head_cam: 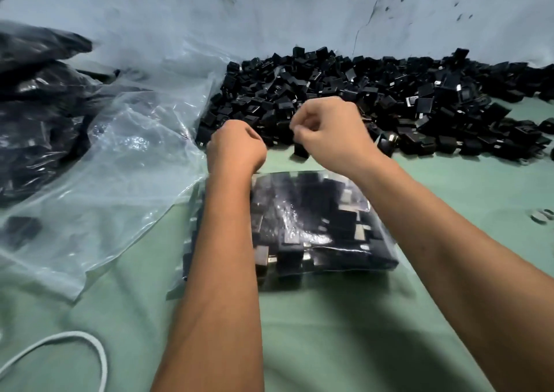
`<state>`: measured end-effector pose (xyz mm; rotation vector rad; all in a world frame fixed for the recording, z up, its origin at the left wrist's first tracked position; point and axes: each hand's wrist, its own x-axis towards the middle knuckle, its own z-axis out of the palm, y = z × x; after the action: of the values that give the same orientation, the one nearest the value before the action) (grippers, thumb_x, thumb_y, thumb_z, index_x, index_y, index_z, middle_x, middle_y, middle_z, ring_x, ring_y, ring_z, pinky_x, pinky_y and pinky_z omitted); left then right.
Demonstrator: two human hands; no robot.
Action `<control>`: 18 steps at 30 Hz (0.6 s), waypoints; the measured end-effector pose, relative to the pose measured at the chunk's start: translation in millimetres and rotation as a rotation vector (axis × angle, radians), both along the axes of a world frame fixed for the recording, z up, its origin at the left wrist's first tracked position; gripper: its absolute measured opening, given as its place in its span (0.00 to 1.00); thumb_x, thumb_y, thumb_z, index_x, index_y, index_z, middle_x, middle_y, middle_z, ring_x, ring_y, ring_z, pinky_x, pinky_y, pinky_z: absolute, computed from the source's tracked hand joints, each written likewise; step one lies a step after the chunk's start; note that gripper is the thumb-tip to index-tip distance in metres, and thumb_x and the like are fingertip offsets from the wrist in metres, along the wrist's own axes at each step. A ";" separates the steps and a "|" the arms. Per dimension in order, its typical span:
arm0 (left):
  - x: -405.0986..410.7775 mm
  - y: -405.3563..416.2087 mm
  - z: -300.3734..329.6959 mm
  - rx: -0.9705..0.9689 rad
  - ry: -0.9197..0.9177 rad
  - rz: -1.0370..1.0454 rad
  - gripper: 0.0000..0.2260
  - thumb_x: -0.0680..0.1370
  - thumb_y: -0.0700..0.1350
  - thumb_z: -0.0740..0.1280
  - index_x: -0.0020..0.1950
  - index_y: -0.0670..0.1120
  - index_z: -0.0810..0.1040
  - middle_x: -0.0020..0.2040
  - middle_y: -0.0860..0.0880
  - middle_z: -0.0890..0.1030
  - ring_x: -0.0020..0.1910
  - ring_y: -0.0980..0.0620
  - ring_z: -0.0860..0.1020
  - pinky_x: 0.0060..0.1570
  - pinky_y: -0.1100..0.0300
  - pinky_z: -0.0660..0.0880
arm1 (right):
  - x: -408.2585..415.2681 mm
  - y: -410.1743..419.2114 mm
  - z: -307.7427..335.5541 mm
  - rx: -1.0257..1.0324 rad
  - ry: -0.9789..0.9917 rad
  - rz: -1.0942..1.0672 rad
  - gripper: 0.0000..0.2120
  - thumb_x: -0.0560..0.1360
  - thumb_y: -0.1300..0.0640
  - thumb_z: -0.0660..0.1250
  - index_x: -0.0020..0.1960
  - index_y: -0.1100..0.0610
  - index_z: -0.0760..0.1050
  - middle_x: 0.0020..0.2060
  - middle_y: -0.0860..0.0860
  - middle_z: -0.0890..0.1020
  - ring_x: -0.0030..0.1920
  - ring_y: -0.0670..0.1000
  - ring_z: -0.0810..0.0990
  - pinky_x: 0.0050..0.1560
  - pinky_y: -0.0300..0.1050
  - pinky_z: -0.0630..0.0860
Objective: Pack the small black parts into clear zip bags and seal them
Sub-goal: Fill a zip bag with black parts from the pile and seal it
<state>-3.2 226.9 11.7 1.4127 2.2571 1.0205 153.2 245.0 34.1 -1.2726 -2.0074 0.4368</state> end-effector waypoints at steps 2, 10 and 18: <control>-16.4 -3.8 -0.2 0.059 -0.038 0.146 0.15 0.74 0.36 0.63 0.47 0.51 0.86 0.52 0.48 0.85 0.53 0.43 0.80 0.53 0.57 0.76 | -34.3 14.5 -3.2 -0.036 -0.168 0.087 0.10 0.75 0.63 0.66 0.49 0.54 0.85 0.42 0.49 0.85 0.48 0.53 0.83 0.53 0.50 0.81; -39.5 -13.7 9.3 0.353 -0.220 0.487 0.11 0.71 0.37 0.64 0.45 0.50 0.83 0.49 0.48 0.86 0.53 0.44 0.81 0.54 0.54 0.78 | -139.4 56.8 -30.5 -0.002 -0.805 0.302 0.25 0.78 0.60 0.62 0.74 0.47 0.68 0.68 0.53 0.69 0.71 0.61 0.62 0.71 0.60 0.68; -33.0 -11.7 8.7 0.334 -0.203 0.437 0.09 0.73 0.38 0.64 0.44 0.49 0.82 0.47 0.49 0.85 0.49 0.46 0.81 0.45 0.59 0.73 | -124.9 62.8 -33.8 0.142 -0.932 0.246 0.15 0.80 0.59 0.61 0.66 0.57 0.75 0.65 0.58 0.73 0.66 0.62 0.71 0.66 0.55 0.72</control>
<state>-36.2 215.1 20.5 0.8757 2.3693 1.6594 28.2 307.8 0.3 -1.2564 -2.9128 -0.2616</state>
